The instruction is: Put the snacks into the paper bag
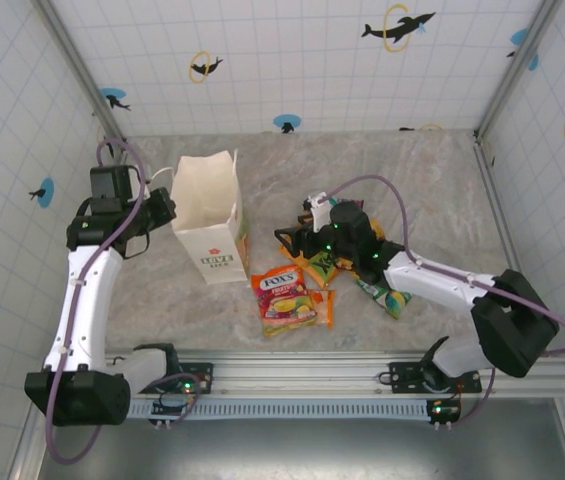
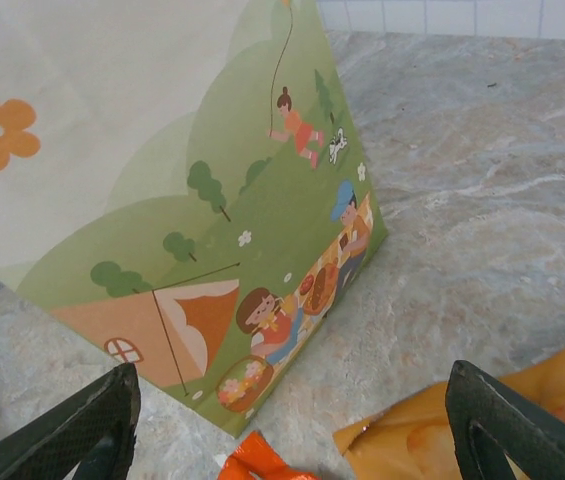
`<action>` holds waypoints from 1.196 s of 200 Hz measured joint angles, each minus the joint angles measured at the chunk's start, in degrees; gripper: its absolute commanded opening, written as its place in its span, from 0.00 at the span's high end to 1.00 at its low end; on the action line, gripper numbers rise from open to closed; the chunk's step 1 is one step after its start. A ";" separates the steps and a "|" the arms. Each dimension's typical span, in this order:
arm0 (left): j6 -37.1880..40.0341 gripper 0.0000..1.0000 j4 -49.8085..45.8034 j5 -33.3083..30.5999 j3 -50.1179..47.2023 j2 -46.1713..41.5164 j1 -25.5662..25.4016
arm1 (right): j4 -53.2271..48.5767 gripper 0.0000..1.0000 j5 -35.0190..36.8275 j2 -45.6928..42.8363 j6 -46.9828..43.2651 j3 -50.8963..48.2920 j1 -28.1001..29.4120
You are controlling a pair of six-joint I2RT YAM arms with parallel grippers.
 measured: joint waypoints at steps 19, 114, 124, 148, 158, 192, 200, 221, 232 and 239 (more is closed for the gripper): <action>-0.55 1.00 1.18 0.46 -0.79 -0.42 0.00 | -0.81 0.19 0.02 -1.20 0.35 -0.26 -0.37; -0.52 1.00 2.10 1.77 -1.38 -0.70 0.00 | -30.36 0.22 0.68 -7.82 4.52 4.57 -12.20; -0.52 1.00 2.08 1.97 -1.38 -0.68 0.00 | -32.94 0.22 0.42 -10.10 5.20 4.28 -14.91; -0.50 1.00 2.10 2.36 -1.38 -0.68 0.00 | -38.16 0.21 0.09 -16.83 6.58 1.22 -20.68; -0.50 1.00 2.10 2.40 -1.38 -0.68 0.00 | -40.46 0.22 -0.59 -19.82 7.13 -1.22 -22.97; -0.52 1.00 2.12 2.54 -1.38 -0.68 0.00 | -47.82 0.22 -5.68 -28.13 8.76 -11.41 -34.49; -0.52 1.00 2.14 2.54 -1.38 -0.66 0.00 | -49.07 0.23 -7.52 -30.14 9.20 -13.81 -37.97; -0.50 1.00 2.34 2.56 -1.38 -0.66 0.00 | -50.53 0.28 -12.28 -34.82 10.12 -18.60 -46.53; -0.52 1.00 2.54 2.56 -1.38 -0.61 0.00 | -50.47 0.29 -14.47 -36.24 10.54 -20.57 -50.27; -0.50 1.00 2.56 2.58 -1.38 -0.61 0.00 | -50.47 0.31 -15.52 -36.81 10.91 -21.84 -52.04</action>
